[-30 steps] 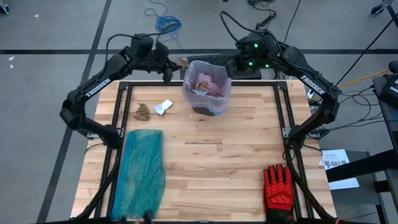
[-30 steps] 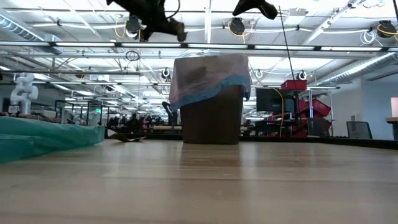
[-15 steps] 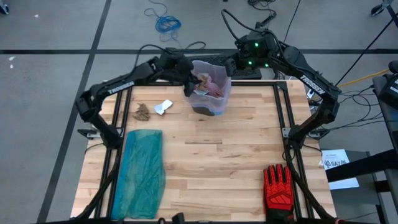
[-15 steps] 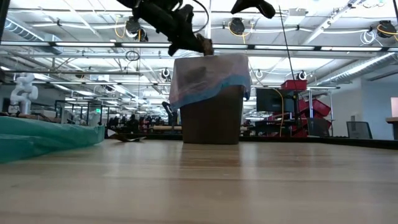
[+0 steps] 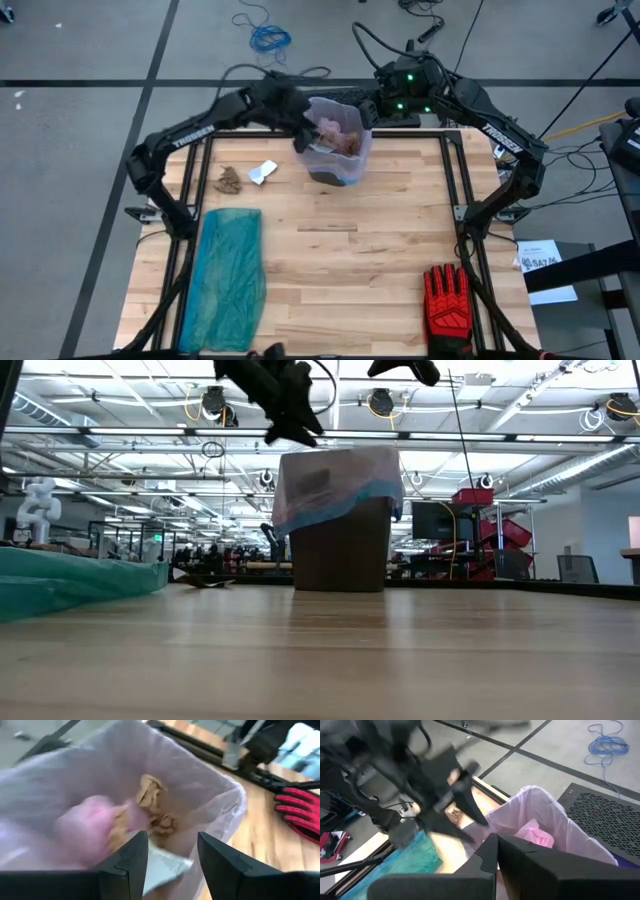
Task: Place trash/remove bag and relplace
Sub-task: Put the white paper into the trash bin
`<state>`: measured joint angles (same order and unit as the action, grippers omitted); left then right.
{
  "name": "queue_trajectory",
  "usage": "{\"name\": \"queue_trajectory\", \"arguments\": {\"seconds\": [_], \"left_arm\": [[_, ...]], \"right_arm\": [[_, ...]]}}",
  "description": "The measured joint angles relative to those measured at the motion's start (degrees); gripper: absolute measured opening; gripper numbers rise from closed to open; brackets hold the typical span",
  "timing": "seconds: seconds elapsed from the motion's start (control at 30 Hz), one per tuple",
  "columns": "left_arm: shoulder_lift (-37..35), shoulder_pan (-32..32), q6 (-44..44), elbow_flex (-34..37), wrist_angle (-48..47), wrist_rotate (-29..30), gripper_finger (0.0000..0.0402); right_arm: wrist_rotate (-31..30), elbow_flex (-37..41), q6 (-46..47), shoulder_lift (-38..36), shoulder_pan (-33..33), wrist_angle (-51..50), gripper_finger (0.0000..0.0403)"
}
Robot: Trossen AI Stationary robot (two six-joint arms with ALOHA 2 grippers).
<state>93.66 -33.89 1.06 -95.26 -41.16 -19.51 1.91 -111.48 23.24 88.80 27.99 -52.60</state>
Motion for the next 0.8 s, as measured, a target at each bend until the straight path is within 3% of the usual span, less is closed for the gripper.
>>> {"name": "queue_trajectory", "arguments": {"seconds": [0.2,0.4,0.57,0.8], "left_arm": [[-0.1,0.1,-3.6,-11.3,-23.7,14.1,0.0132],[-1.6,-1.4,-2.8,-9.9,-35.7,25.7,0.0077],[-5.3,-5.7,1.1,-0.8,-35.2,24.4,0.0009],[-14.8,-15.1,5.3,18.6,-22.3,8.9,0.0002]], "right_arm": [[0.0,0.0,0.0,0.0,0.0,-0.7,0.0],[0.0,0.0,0.0,0.0,0.0,-1.2,0.0],[0.1,0.0,-0.3,0.0,0.0,-2.7,0.0],[1.4,0.0,-0.4,0.0,-0.3,-4.9,0.0]]}}
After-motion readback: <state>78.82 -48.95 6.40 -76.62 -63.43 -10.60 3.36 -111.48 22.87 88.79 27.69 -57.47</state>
